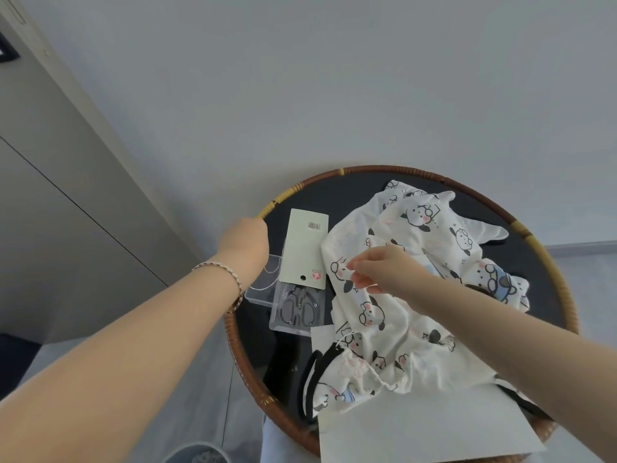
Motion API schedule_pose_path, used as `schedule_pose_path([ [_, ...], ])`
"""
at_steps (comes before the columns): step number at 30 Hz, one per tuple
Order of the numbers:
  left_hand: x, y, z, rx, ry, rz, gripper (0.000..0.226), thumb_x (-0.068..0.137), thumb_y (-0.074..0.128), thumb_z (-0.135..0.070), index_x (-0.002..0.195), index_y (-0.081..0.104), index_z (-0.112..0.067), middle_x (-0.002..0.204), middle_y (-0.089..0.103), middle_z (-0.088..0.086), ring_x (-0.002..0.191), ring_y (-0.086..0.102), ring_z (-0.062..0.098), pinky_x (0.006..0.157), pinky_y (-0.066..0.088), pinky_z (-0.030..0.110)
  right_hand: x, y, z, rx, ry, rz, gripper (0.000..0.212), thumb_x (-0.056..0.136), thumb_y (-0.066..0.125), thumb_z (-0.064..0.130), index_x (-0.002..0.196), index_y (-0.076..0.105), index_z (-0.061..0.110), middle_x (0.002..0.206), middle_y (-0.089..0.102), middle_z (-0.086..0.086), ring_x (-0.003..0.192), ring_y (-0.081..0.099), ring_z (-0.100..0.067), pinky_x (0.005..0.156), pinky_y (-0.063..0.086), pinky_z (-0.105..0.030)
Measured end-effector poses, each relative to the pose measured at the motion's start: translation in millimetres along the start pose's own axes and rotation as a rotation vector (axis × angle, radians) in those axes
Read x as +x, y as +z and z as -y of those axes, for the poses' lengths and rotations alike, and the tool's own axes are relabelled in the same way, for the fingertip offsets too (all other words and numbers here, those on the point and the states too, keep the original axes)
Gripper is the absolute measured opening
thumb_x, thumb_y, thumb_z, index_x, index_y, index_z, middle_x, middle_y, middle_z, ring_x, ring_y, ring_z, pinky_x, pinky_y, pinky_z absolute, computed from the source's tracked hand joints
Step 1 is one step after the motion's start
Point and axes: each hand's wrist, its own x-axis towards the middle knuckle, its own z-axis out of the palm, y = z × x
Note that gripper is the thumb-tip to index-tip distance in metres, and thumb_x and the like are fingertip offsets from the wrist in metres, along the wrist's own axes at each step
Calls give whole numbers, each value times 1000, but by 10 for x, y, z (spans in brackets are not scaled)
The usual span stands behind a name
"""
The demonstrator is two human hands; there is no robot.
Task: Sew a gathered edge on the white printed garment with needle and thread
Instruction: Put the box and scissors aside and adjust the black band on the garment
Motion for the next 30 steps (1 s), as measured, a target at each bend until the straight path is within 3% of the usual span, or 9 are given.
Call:
schedule_pose_path([
  [5,38,-212,32,110,14,-87,25,87,44,8,107,57,1,93,59,15,78,50,30,67,39,32,8,-30,-89,-16,-1,4,17,90,49,10,82,64,13,76,65,-3,72,60,-14,80,51,-29],
  [7,31,-223,53,138,25,-87,26,87,43,9,107,57,1,98,60,16,79,49,29,68,39,31,20,-12,-96,-10,-2,14,17,90,50,10,82,64,13,77,65,-3,73,59,-14,79,51,-29],
  [11,13,-74,17,86,47,-54,27,88,40,9,110,55,3,87,56,13,76,51,28,67,41,29,17,31,-77,13,6,31,20,91,49,10,79,63,15,74,64,-1,73,59,-14,83,52,-31],
  [17,19,108,-176,122,189,-88,24,88,39,10,104,56,1,101,61,14,74,50,25,64,40,28,-7,31,-119,50,21,38,13,90,51,10,85,64,10,74,64,-1,69,58,-12,77,51,-29],
  [19,21,196,-224,197,233,-62,25,87,42,11,104,57,0,104,61,13,83,58,27,64,41,28,-15,18,-138,46,26,38,13,90,52,11,88,64,8,75,64,-2,69,58,-13,77,51,-29],
  [21,28,276,-245,276,253,1,28,86,45,11,110,57,0,111,59,13,97,59,27,69,43,28,-15,12,-152,46,29,31,13,90,52,11,87,64,8,75,64,-3,70,59,-14,80,52,-31],
  [24,11,392,-229,360,274,75,31,86,50,7,116,55,0,118,56,14,107,57,25,95,43,31,-16,18,-179,49,27,36,14,91,51,12,85,63,7,73,62,-3,67,57,-13,70,51,-24],
  [25,-1,430,-203,367,268,90,31,86,51,7,116,55,0,118,57,14,107,58,26,96,44,32,-16,30,-190,48,28,37,14,91,51,11,86,63,7,73,62,-2,66,57,-13,68,49,-22],
  [30,3,600,5,223,193,99,24,89,48,4,110,57,-4,113,62,10,102,60,24,81,47,28,25,127,-231,13,24,48,17,90,50,11,80,63,14,72,64,0,68,58,-14,75,49,-29],
])
